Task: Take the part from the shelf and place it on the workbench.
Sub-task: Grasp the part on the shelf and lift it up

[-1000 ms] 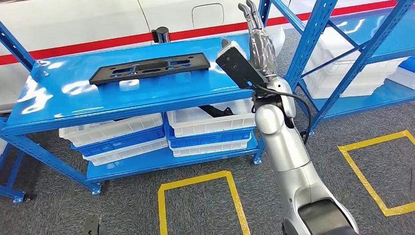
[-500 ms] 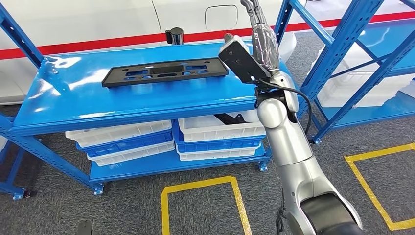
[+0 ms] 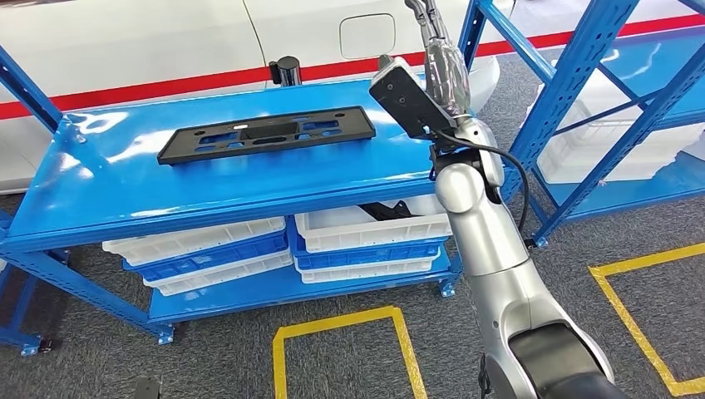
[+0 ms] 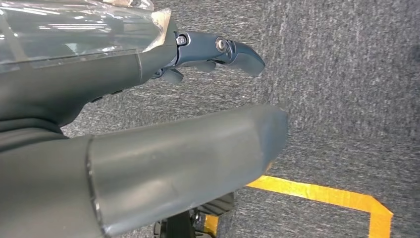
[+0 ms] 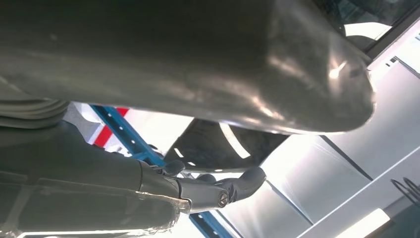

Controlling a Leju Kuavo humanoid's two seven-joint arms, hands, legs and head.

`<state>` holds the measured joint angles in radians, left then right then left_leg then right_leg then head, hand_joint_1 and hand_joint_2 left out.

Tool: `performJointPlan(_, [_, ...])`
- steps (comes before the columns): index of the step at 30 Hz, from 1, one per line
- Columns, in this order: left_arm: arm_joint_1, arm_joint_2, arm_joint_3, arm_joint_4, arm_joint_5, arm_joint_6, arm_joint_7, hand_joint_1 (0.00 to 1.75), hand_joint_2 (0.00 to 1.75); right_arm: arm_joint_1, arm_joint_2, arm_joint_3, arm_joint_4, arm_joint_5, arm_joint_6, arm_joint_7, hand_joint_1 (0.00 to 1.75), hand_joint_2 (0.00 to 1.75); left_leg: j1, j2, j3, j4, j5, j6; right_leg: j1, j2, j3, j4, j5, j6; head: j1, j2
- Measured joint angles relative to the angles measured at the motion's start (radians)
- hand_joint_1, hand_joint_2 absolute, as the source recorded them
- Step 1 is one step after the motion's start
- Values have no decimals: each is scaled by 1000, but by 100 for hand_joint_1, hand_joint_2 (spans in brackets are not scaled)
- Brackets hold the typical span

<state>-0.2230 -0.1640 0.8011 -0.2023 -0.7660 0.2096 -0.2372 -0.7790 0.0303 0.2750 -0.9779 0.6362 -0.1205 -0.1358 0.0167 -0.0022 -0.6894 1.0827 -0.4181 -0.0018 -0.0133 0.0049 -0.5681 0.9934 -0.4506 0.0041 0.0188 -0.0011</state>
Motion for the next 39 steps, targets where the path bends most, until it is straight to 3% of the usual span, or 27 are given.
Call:
performJointPlan(2, [-1,2,0,0,0,2,5,0,0,-15,2,0,6,-3,0,-3,0,0,-5,1,35,-74,18,10,3,0,1,1,-6,9,0,0])
performJointPlan(6, [1,2,4,0,-4,8,13,0,0,-27,6,2,15,-8,-6,-7,0,0,-11,-3,53,-86,19,36,3,-3,-8,15,-23,32,1,0])
performJointPlan(8, [-1,3,6,0,-6,9,15,0,0,-30,5,2,17,-8,-10,-8,0,0,-9,-4,63,-92,16,48,1,-4,-59,106,-57,31,2,0])
performJointPlan(10, [-1,4,8,0,-8,9,19,0,0,-26,3,2,21,-8,-13,-9,0,0,-10,-5,68,-93,8,56,1,-3,-145,248,-94,29,2,0])
performJointPlan(11, [0,4,9,0,-9,10,22,0,0,-22,2,2,24,-8,-13,-9,0,0,-11,-6,72,-92,4,58,1,-3,-177,291,-98,33,2,0])
performJointPlan(12, [0,4,10,0,-9,10,24,0,0,-18,1,2,27,-8,-13,-9,0,0,-11,-8,78,-92,-1,57,0,-4,-189,295,-85,39,2,0])
performJointPlan(14, [1,4,11,0,-9,10,26,0,0,-18,1,2,32,-6,-14,-10,0,0,-11,-12,95,-92,-14,53,0,-4,-152,185,-19,57,3,0])
performJointPlan(16, [0,4,12,0,-9,10,26,0,0,-25,3,2,37,-5,-14,-12,0,0,-16,-13,109,-89,-29,44,1,-4,-88,47,40,59,3,0])
performJointPlan(18, [-1,4,13,0,-9,10,27,0,0,-31,9,2,44,-2,-15,-13,0,0,-20,-13,115,-88,-41,34,5,-3,-62,-1,51,44,2,0])
performJointPlan(21, [-1,6,14,0,-8,10,28,0,0,-39,18,2,53,2,-16,-17,0,0,-14,-11,113,-73,-60,18,1,-1,-49,-3,40,18,2,0])
performJointPlan(23, [-1,8,14,0,-8,10,28,0,0,-46,27,2,57,3,-18,-21,0,0,-10,-8,70,11,-92,7,-7,0,-31,-6,30,1,1,0])
performJointPlan(25, [1,8,14,0,-8,10,28,0,0,-48,34,2,64,4,-18,-23,0,0,-6,-6,-15,149,-131,-2,-6,-1,-14,-5,15,-7,1,0])
performJointPlan(26, [3,8,14,0,-8,10,28,0,0,-47,36,2,68,4,-18,-23,0,0,-5,-6,-54,197,-135,-4,-6,0,-5,-5,6,-7,1,0])
performJointPlan(27, [5,9,15,0,-8,10,29,0,0,-47,38,2,72,4,-18,-23,0,0,-4,-5,-75,208,-119,-6,-6,0,6,-5,-3,-6,1,0])
performJointPlan(28, [6,10,15,0,-8,10,29,0,0,-46,39,2,75,4,-18,-23,0,0,-3,-4,-76,179,-83,-5,-6,1,19,-5,-13,-3,1,0])
performJointPlan(30, [7,11,16,0,-8,10,29,0,0,-47,42,2,78,4,-18,-23,0,0,-1,-1,-26,40,10,-1,-6,2,45,-6,-35,4,1,0])
performJointPlan(31, [7,12,16,0,-8,10,29,0,0,-49,43,2,79,4,-18,-23,0,0,-3,0,4,-21,34,2,-4,2,54,-6,-45,10,1,0])
performJointPlan(33, [6,13,16,1,-8,10,29,0,0,-53,45,2,81,4,-18,-23,0,0,-9,0,35,-74,37,13,2,3,65,-9,-57,22,1,0])
performJointPlan(36, [5,12,16,1,-7,11,30,0,0,-57,47,2,84,4,-19,-24,0,0,-10,-2,52,-85,24,37,2,2,59,18,-52,39,1,0])
performJointPlan(37, [5,12,17,1,-7,12,31,0,0,-60,47,2,85,4,-20,-25,0,0,-9,-2,61,-88,20,44,1,1,37,55,-53,42,2,0])
performJointPlan(39, [5,13,18,1,-7,14,35,0,0,-63,48,3,89,6,-22,-27,0,0,-9,-4,76,-91,8,55,1,0,-48,183,-74,40,4,0])
